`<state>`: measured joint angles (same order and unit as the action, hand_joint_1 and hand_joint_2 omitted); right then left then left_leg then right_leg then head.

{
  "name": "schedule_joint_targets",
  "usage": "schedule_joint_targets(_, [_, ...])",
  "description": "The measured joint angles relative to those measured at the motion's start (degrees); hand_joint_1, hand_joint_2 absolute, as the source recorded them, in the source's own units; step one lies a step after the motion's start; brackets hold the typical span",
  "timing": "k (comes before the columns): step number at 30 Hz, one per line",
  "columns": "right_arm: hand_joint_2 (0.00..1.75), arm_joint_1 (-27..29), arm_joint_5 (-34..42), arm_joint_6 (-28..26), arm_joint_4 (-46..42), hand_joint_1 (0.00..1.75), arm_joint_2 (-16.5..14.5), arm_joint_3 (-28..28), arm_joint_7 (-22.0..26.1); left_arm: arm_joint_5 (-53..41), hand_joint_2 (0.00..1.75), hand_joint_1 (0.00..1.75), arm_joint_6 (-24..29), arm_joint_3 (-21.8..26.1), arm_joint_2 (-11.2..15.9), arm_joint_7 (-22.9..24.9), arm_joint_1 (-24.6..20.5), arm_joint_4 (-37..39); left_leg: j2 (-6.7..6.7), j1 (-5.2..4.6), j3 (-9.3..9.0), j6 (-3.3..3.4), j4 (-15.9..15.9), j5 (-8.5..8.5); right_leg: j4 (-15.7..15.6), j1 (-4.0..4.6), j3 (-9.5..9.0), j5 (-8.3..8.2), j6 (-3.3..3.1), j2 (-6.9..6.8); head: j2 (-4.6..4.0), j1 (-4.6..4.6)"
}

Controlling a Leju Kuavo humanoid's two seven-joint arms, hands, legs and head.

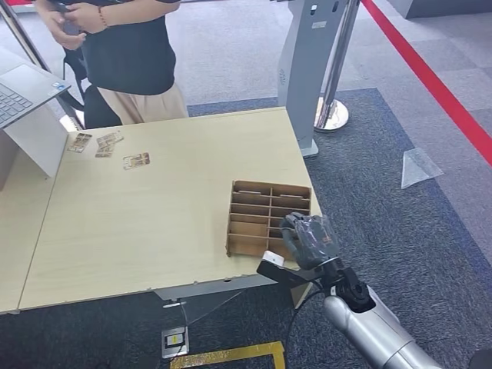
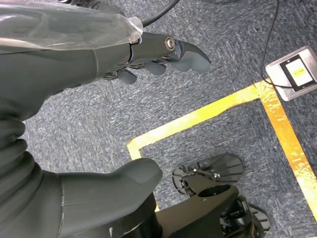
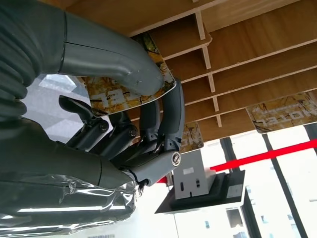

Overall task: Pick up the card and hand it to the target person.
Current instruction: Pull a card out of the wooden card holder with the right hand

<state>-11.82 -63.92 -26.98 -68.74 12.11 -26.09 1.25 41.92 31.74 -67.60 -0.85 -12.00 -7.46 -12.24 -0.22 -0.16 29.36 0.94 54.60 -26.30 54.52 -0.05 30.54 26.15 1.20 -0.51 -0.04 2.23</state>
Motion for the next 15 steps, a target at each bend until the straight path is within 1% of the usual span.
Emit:
schedule_joint_targets(8, [1.75,-0.63,-2.49,3.27,-3.27,1.75,0.25,-0.04,-1.13,-0.04,1.75,0.0,-0.16,0.0,-0.61,0.0,0.26,0.0,0.0,0.0,-0.01,0.0,0.0,0.0,0.0,0.0,0.01,0.0,0.0,0.01,0.01,0.0])
schedule_joint_targets(12, [1.75,-1.6,-3.04,6.61,-6.79,1.75,1.14,-0.04,-1.46,-0.38,1.75,0.0,-0.9,0.0,-0.73,0.03,0.26,0.0,0.01,0.0,-0.01,0.0,0.01,0.01,0.01,0.0,0.0,-0.01,0.0,0.01,0.0,0.0])
schedule_joint_targets(15, [1.75,-3.03,-0.95,9.66,-10.18,1.75,2.16,-0.02,-0.56,-0.81,1.75,0.0,-1.55,0.0,-0.73,0.06,0.21,0.0,0.01,0.0,-0.01,0.0,0.03,0.01,0.02,0.0,0.0,-0.01,0.0,0.02,0.0,0.0])
